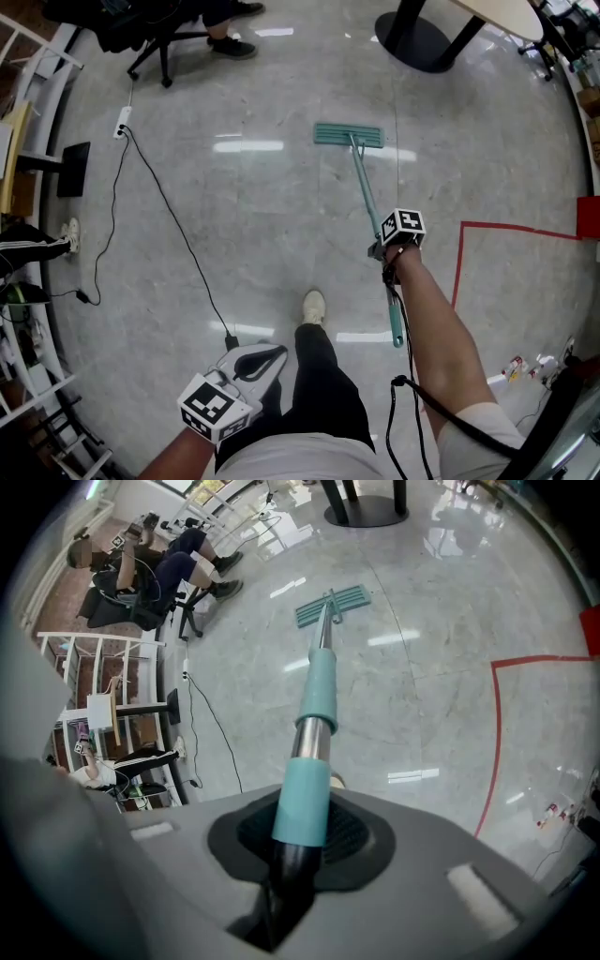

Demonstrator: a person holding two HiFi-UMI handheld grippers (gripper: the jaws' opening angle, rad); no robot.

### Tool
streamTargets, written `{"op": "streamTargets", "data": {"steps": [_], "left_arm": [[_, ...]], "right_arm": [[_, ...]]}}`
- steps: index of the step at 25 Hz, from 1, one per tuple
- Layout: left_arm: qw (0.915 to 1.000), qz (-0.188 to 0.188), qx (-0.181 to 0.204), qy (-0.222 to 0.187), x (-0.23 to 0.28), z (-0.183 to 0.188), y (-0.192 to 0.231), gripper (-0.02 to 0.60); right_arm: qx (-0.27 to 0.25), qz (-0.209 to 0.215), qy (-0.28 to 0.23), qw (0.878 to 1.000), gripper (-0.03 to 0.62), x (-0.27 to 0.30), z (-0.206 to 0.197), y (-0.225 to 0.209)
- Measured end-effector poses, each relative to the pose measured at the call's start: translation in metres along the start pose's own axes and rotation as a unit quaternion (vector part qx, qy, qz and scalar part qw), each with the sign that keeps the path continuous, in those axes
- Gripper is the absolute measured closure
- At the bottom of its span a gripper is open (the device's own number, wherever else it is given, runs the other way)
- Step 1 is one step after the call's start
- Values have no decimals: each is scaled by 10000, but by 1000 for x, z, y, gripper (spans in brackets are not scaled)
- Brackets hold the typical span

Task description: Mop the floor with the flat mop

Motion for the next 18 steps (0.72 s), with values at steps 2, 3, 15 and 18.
{"op": "streamTargets", "data": {"steps": [2, 3, 15, 18], "left_arm": [[10000, -45, 37, -2, -2, -2, 0, 577], [10000, -70, 52, -6, -3, -3, 1, 577], [9988, -389, 310, -38, -26, -18, -2, 577], [9982, -487, 361, -4, -33, -27, -3, 577]], "right_arm": [[25, 49, -78, 10000, 537, 1, -9, 3], [37, 86, -114, 9999, 537, 1, -16, 5], [211, 464, -140, 9986, 537, 10, -170, 20], [264, 460, -72, 9986, 537, 13, -213, 22]]}}
Point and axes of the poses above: the fingertips, and each gripper's own axes: x forward along the fingers, y to its left, z out of its top, the point moved 2 cm from there along -x, backward along the fingers, and after that the axes turned 6 degrees about -y, right-handed, at the moved point
